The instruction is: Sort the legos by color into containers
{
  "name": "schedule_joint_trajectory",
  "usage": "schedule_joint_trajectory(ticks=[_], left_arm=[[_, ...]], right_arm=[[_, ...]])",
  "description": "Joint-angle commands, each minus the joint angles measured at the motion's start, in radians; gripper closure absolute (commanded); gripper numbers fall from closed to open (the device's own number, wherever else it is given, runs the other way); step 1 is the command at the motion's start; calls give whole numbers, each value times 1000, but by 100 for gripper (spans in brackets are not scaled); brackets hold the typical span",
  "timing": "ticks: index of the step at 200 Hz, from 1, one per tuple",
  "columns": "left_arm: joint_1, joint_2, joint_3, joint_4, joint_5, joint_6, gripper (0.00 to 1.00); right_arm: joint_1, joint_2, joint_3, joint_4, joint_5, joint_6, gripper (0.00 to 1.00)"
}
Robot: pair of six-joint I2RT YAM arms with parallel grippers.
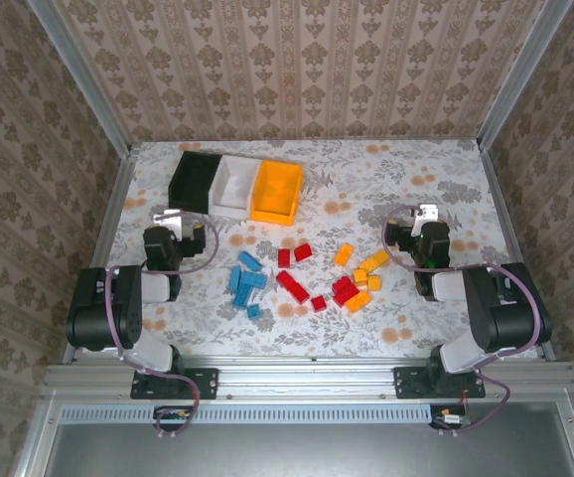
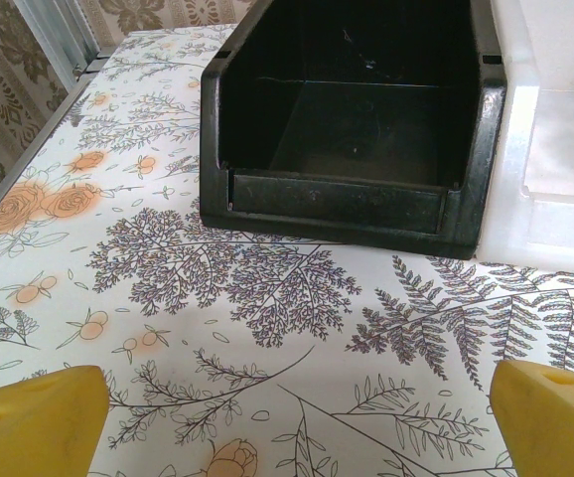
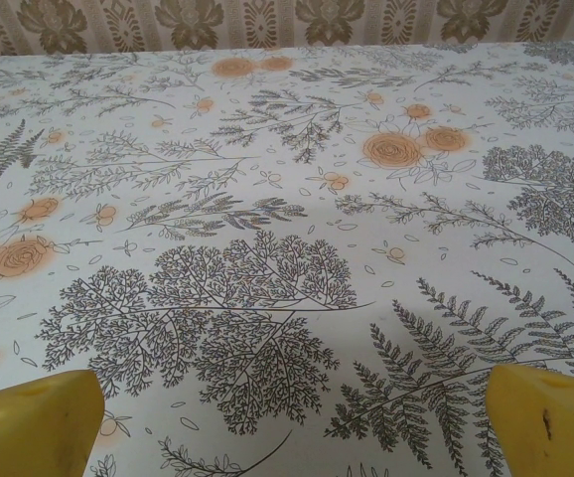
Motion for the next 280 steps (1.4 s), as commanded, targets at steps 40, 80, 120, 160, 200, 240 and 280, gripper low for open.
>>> schedule_joint_trajectory(ticks=[40,80,120,160,200,240,280], left_arm=[[-4,-7,19,8,-3,23,0],[-4,-15,26,-1,-7,25,0],[-10,-173,171,-375,-148,-27,0],[-9,-363,284,-721,-234,-269,0],[-24,-469,394,-995,-76,-431,0],[-65,-432,474,-1196,67,-411,0],[-70,-210,623,-1273,191,-319,0]], right_arm=[[-3,0,22,-1,-13,-10,0],[-3,-4,17,6,-5,-9,0],[1,-133,114,-280,105,27,0],[-6,-309,305,-721,74,218,0],[3,-296,508,-1103,-144,324,0],[77,-228,611,-1388,-233,416,1],[232,-229,564,-1419,-160,440,0]])
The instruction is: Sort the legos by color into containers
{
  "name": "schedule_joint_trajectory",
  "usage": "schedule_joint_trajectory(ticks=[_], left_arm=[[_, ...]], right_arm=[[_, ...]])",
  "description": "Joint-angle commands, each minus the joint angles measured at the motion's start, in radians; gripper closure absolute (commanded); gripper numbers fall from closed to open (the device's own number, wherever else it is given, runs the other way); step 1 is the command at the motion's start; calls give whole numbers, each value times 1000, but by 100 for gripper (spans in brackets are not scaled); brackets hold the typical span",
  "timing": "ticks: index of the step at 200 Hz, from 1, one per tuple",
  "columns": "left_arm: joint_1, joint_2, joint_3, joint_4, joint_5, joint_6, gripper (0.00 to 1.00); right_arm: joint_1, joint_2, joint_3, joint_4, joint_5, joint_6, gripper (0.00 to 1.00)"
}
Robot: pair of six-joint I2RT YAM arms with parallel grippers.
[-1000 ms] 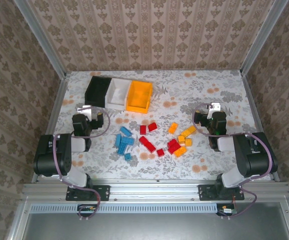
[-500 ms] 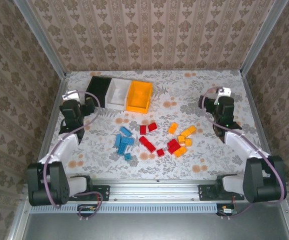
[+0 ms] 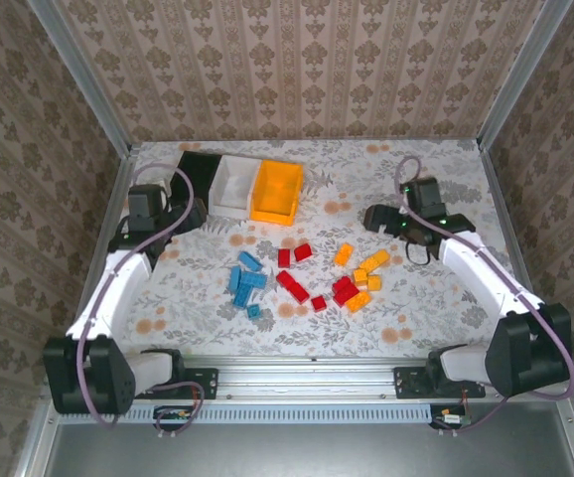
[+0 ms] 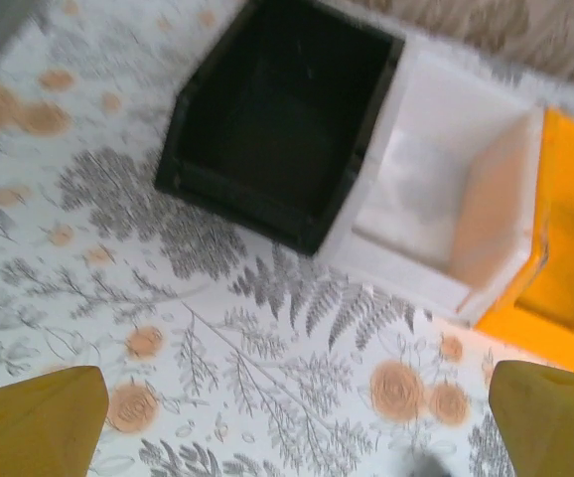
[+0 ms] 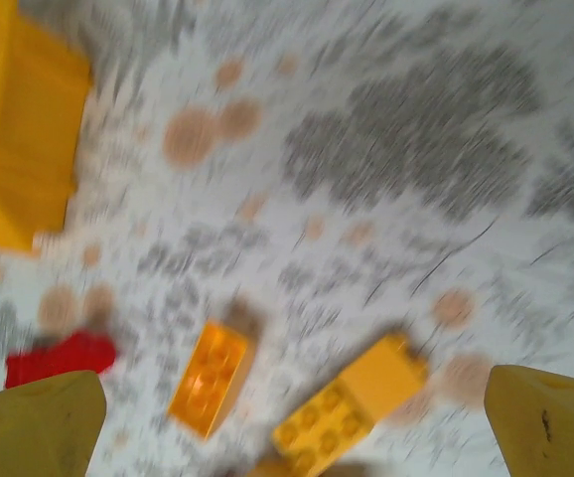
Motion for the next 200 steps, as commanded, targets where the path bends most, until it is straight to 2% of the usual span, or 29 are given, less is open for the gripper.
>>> schedule_joint_trajectory(ticks=[1,22,53,110,150,200], left_arm=[[-6,127,106,-99,128,57,0],[-53,266,222,-113,183,79,0],[-153,463,394,-106,182,116,0],[-206,774,667,-140,247,130,0],[-260,898,801,-167,276,151,0],[-336,964,878,-180,307,160,0]], right_arm=[[55,4,-25,-87,0,53,0],[73,22,-54,-67,2,83,0],[88,41,-58,-38,16,81,0],[85,75,-31,-53,23,32,0],[75,114,-33,-23,22,24,0],[43,108,-53,-13,18,15,0]])
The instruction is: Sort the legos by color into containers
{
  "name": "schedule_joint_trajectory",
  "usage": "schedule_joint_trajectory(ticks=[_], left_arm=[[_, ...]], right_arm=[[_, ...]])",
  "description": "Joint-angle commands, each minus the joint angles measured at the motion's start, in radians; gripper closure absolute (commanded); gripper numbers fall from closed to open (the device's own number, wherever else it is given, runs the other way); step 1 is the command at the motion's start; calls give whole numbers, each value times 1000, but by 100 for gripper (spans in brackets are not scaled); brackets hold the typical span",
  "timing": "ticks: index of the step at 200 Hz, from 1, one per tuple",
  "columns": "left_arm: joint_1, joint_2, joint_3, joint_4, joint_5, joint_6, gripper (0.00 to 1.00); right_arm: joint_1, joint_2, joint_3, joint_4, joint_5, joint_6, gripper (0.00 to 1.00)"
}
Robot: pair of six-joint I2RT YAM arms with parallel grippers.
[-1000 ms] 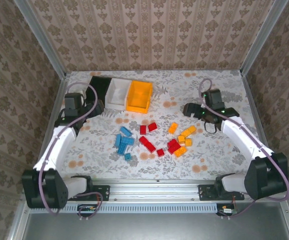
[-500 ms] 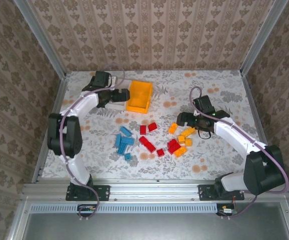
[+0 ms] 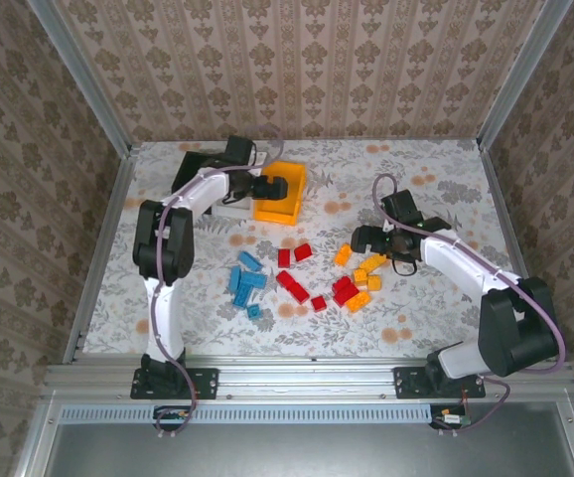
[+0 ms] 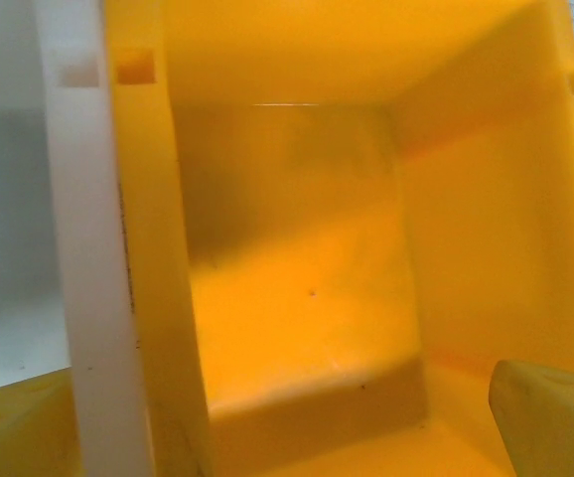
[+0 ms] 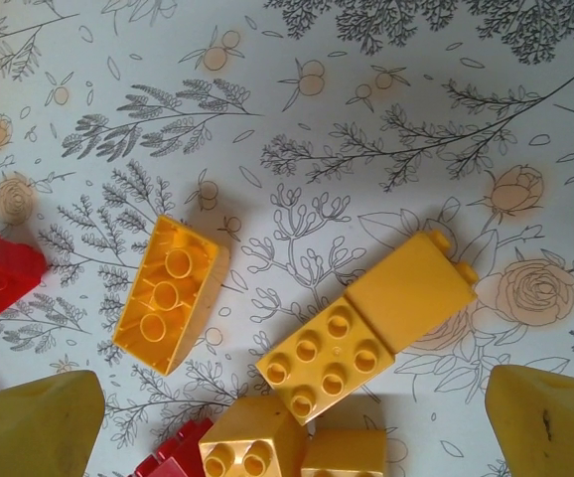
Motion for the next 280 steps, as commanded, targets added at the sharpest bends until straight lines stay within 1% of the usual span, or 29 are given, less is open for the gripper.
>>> schedule_joint_trajectory(ticks=[1,24,27,34,36,39,53,61,92,113,125,143,167,183,199,219,240,256,259,280], left_arm=[[-31,20,45,-26,50,24,0],[-63,29,56,-23,58,17,0],[-64,29,58,-23,58,17,0],[-65,30,60,-23,58,17,0],[-88,30,61,-23,58,16,0],[-97,31,63,-23,58,15,0],[-122,38,74,-25,60,6,0],[-137,45,82,-29,61,-3,0],[-194,34,55,21,77,-71,0],[-207,2,21,48,77,-120,0],[-201,-31,-5,55,74,-142,0],[-186,-98,-44,46,59,-151,0],[-160,-221,-125,33,27,-157,0],[-143,-317,-193,30,12,-157,0],[-127,-411,-258,14,-8,-152,0],[-106,-520,-335,-23,-34,-148,0],[-83,-628,-400,-66,-39,-147,0],[-77,-695,-417,-135,-53,-117,0],[-50,-704,-419,-150,-57,-110,0],[0,-772,-453,-205,-66,-76,0]], right_arm=[[-21,-8,-2,10,15,-21,0],[-41,-17,-14,-6,16,-20,0],[-45,-45,-16,-10,15,-20,0],[-48,-57,-19,-17,16,-19,0],[-50,-59,-20,-20,15,-20,0],[-53,-61,-22,-22,16,-20,0],[-61,-68,-24,-34,15,-19,1],[-66,-70,-22,-75,14,-18,1],[-73,-81,-29,-124,8,-12,4],[-75,-74,-26,-156,3,-12,5],[-73,-71,-22,-158,-18,-14,6],[-61,-71,-9,-141,-86,-39,9],[-20,-31,60,-177,-96,-88,9],[17,41,118,-217,-69,-101,10],[57,95,172,-252,-34,-94,14],[116,158,221,-272,16,-71,17],[162,207,249,-266,44,-38,19],[189,239,264,-252,66,-7,22],[195,246,268,-251,71,-1,22],[219,298,293,-235,114,35,26]])
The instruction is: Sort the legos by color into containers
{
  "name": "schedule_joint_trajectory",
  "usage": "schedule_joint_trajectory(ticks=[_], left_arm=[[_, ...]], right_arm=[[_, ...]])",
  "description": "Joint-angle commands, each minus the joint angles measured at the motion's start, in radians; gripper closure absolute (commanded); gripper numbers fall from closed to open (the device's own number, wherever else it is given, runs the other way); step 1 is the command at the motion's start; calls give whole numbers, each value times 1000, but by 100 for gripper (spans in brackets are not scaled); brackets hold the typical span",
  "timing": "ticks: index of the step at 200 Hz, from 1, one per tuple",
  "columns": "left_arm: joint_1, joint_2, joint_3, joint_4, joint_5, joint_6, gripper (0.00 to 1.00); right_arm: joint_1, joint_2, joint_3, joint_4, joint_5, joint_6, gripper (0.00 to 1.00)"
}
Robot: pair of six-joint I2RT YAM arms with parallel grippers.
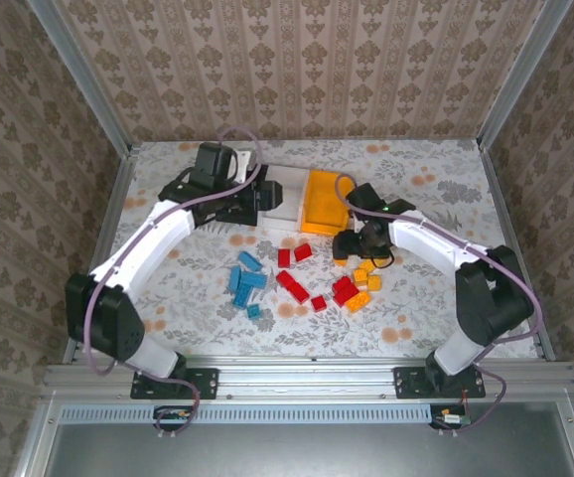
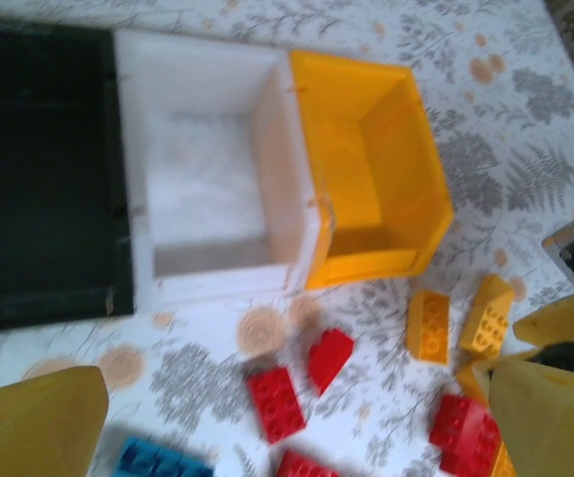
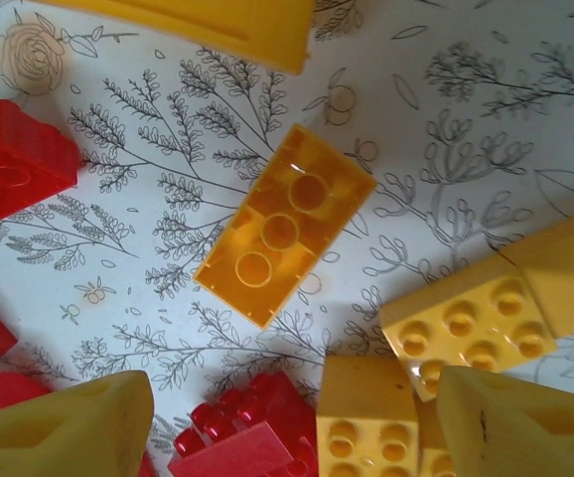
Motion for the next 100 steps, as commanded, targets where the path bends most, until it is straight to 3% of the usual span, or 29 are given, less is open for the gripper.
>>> schedule_joint_trajectory(ticks=[1,39,100], left_arm=[[58,-64,-44,-113,-31,51,0],[175,-119,-167,-66,50,43,0],[230,-115,-216,-33,84,73,0]], right_arm=[[22,52,46,-19,85,61,26],[28,136,71,5,124,109,34],[39,201,93,48,137,151,34]])
